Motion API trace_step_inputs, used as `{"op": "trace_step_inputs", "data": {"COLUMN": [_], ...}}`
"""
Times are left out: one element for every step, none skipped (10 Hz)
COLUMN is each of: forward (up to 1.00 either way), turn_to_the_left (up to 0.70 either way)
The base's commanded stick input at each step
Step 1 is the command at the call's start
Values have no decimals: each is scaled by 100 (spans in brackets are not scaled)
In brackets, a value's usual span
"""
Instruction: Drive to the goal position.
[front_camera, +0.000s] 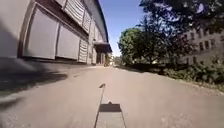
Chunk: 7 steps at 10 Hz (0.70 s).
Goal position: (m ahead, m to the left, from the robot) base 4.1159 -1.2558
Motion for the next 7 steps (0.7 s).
{"op": "trace_step_inputs", "data": {"forward": [70,70,70,70,70,70,70], "turn_to_the_left": [-1,-1,-1,-1,-1,-1,-1]}}
